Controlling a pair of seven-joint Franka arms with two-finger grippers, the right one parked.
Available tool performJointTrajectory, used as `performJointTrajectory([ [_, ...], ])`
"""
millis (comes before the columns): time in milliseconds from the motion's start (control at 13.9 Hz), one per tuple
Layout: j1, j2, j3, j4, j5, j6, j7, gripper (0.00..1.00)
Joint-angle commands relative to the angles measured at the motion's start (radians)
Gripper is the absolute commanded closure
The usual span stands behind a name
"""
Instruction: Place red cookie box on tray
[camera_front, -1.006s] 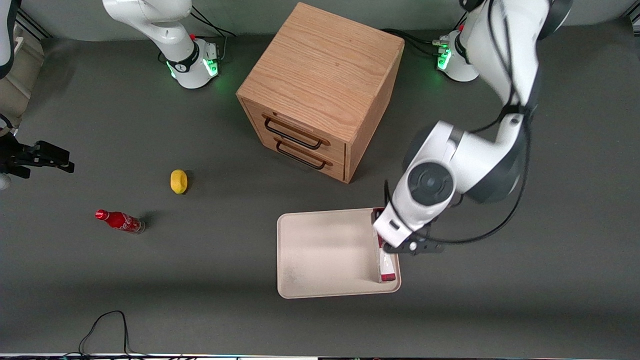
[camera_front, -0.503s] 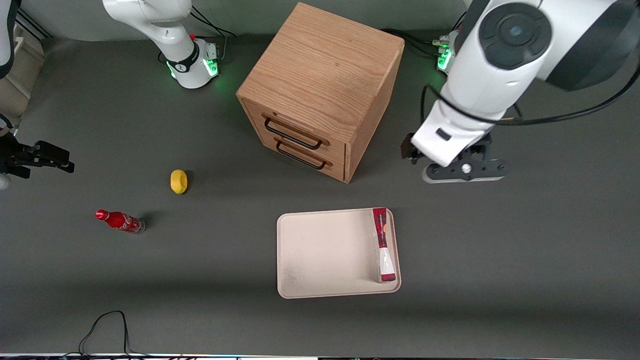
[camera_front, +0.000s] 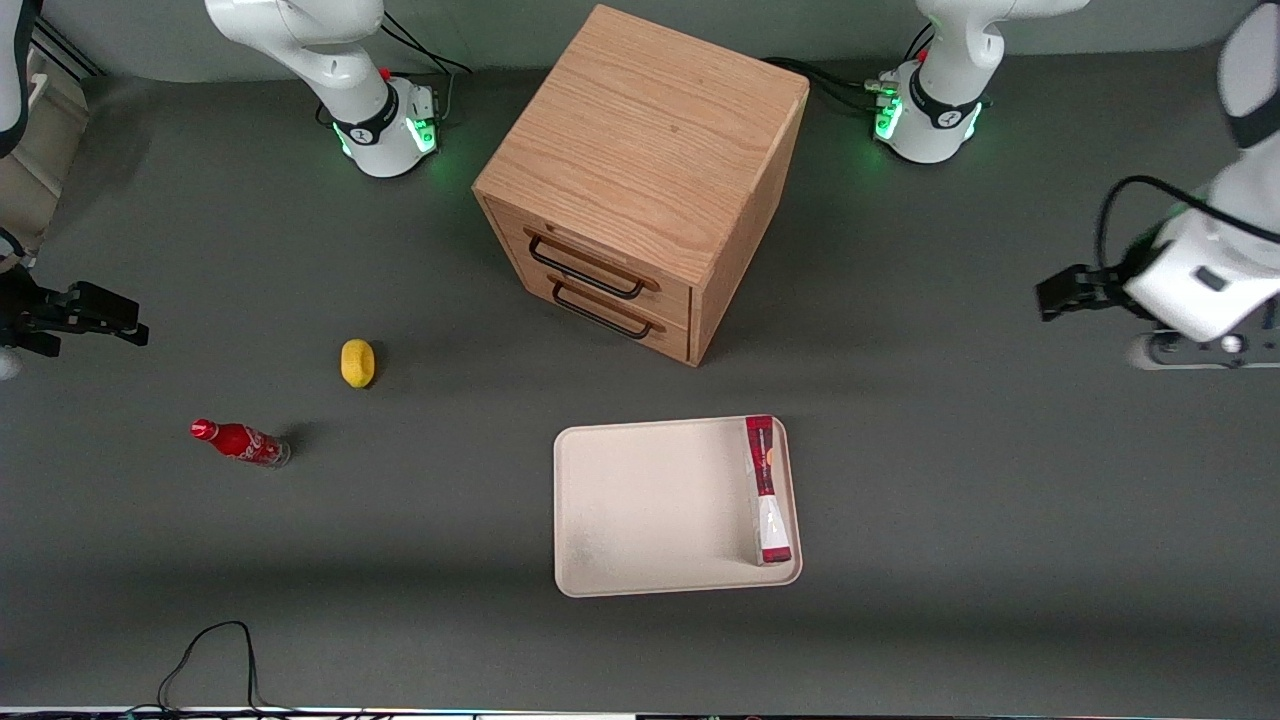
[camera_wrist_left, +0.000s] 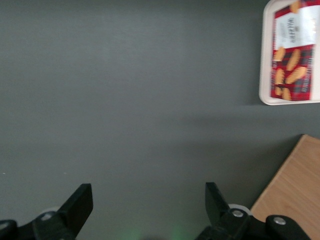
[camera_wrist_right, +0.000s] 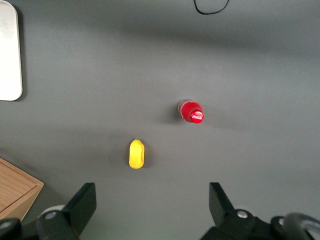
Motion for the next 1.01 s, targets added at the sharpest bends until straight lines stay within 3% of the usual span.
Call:
performJointTrajectory([
  [0, 0.052, -0.044, -0.011, -0.076, -0.013, 0.059, 0.042, 0.0],
  [359, 0.067, -0.078, -0.004, -0.165, -0.014, 0.159, 0.041, 0.0],
  [575, -0.044, -0.082, 0.114, -0.162, -0.014, 0.161, 0.038, 0.0],
  [934, -0.043, -0.104, 0.125, -0.145, -0.047, 0.148, 0.028, 0.0],
])
